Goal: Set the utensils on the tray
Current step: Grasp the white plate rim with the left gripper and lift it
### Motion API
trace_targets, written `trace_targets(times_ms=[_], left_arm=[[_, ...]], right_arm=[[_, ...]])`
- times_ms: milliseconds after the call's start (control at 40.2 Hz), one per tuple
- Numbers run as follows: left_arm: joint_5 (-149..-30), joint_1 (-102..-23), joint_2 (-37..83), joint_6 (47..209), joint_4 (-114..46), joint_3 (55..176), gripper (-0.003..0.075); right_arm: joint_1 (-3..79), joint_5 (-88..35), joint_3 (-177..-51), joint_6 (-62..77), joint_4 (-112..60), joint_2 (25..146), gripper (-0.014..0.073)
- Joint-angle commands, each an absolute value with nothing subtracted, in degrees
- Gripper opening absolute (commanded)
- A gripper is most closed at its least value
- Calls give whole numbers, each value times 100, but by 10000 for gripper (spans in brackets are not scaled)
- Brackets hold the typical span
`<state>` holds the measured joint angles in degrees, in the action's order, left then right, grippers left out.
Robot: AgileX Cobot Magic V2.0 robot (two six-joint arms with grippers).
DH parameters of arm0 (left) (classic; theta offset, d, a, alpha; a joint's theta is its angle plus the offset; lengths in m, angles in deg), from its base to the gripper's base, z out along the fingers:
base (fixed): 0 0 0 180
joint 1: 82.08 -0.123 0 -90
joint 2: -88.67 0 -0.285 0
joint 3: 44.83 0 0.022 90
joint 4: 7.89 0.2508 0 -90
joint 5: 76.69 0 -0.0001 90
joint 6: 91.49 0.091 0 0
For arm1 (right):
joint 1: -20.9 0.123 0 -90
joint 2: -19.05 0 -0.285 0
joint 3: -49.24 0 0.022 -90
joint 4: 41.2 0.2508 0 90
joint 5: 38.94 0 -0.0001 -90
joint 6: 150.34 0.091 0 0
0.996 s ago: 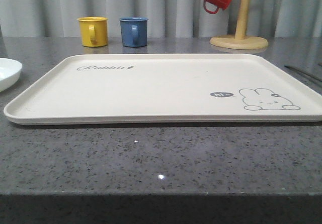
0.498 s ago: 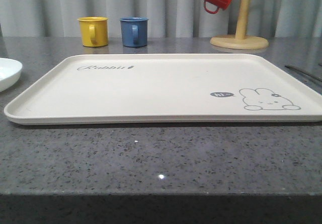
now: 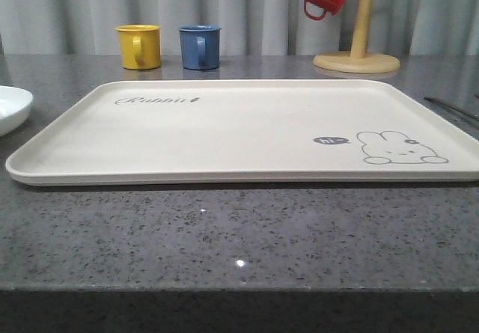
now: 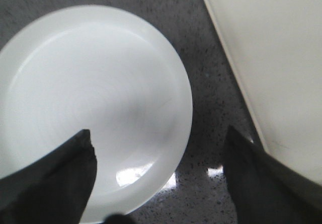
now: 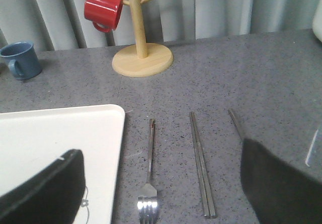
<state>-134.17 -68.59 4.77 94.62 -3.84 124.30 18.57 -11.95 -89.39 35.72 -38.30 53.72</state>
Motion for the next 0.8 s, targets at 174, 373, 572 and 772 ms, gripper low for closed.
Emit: trace_targets(times_ms=[174, 373, 572, 772], left_arm=[[-13656, -6815, -458, 9858, -789, 12856, 440], [-13580, -6815, -798, 9866, -789, 12856, 439], [-13547, -6815, -1012, 9866, -789, 12856, 349], [-13610, -6815, -1098, 9871, -789, 12860, 86]], right_arm=[[1833, -1598, -9143, 3540, -3826, 5424, 647], [1833, -1598, -9143, 3540, -3826, 5424, 647], [1833, -1598, -9143, 3540, -3826, 5424, 647], [1833, -1598, -9143, 3540, -3826, 5424, 647]])
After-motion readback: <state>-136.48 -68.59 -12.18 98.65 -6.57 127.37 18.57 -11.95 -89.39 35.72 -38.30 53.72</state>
